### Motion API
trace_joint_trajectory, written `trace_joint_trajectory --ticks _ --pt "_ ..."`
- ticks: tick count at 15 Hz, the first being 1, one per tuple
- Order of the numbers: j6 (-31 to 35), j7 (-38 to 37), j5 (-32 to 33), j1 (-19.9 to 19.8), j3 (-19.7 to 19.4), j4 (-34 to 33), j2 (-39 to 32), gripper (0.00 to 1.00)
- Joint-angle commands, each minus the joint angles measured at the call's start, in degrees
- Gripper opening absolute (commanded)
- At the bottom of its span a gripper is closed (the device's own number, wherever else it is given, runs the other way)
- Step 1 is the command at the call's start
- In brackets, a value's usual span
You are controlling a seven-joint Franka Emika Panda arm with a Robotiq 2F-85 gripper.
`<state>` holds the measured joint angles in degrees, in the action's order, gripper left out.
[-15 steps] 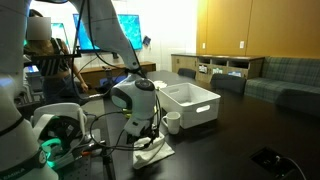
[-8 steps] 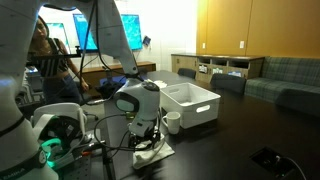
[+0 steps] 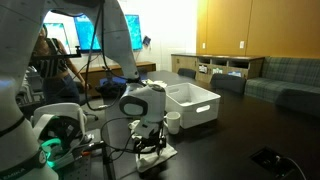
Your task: Pick up the towels and put them in the container. Pick up the pen and the small tape and put them in the cup.
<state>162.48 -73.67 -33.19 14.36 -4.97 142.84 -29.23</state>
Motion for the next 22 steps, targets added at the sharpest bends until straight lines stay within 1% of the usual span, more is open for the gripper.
trace_joint_trajectory --ticks 1,2,3,4,5,8,12,13,14,15,16,17,18,19,20,21,22 --pt "-0.6 -6.0 5.9 0.2 -1.0 -2.6 -2.1 0.99" --pt "-0.6 -7.0 7.1 0.0 -0.8 -2.9 -2.3 0.93" --pt "-1.0 -7.7 8.1 -0.3 -0.6 -3.3 -2.4 0.74" --pt "-1.2 -8.4 9.0 -0.3 -0.6 -3.5 -2.4 0.68" --pt "-1.4 -9.1 9.9 -0.3 -0.8 -3.8 -2.3 0.58" --pt "-1.5 -10.9 12.1 -0.2 -1.1 -4.0 -1.9 0.35" --pt "-2.1 -12.8 14.3 -0.2 -1.3 -4.4 -1.6 0.07" --pt "-2.3 -12.9 14.9 -0.3 -1.4 -4.3 -1.1 0.03" --pt "-2.1 -13.4 15.6 0.1 -1.9 -3.9 -0.5 0.01" --pt "-1.6 -14.1 17.2 1.3 -3.4 -2.3 1.2 0.01" --pt "-1.9 -15.5 19.4 2.8 -5.5 -1.2 2.8 0.04" --pt "-2.0 -18.6 23.6 6.3 -9.8 1.2 5.7 0.04" --pt "-2.7 -21.3 27.5 8.9 -13.2 2.3 7.4 0.04" --pt "-3.5 -25.4 33.4 13.0 -18.4 3.5 9.6 0.04" --pt "-4.0 -29.0 38.2 16.3 -22.4 3.5 10.2 0.04" --pt "-5.6 -32.6 43.0 20.1 -26.7 2.0 10.0 0.04" --pt "-8.4 -36.1 48.2 23.7 -31.0 1.2 11.6 0.04"
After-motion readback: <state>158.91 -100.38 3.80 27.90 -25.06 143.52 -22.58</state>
